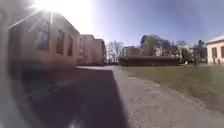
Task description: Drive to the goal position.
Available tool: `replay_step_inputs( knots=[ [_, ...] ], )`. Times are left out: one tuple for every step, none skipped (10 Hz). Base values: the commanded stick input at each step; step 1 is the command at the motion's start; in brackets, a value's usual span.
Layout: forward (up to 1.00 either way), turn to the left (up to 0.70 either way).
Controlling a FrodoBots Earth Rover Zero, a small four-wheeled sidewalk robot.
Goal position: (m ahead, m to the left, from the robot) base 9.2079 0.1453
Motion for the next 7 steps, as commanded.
replay_step_inputs(
  knots=[
    [0.85, 0.00],
    [0.85, 0.00],
    [0.85, 0.00],
    [0.85, 0.00],
    [0.85, 0.00],
    [0.85, 0.00],
    [0.85, 0.00]
  ],
)
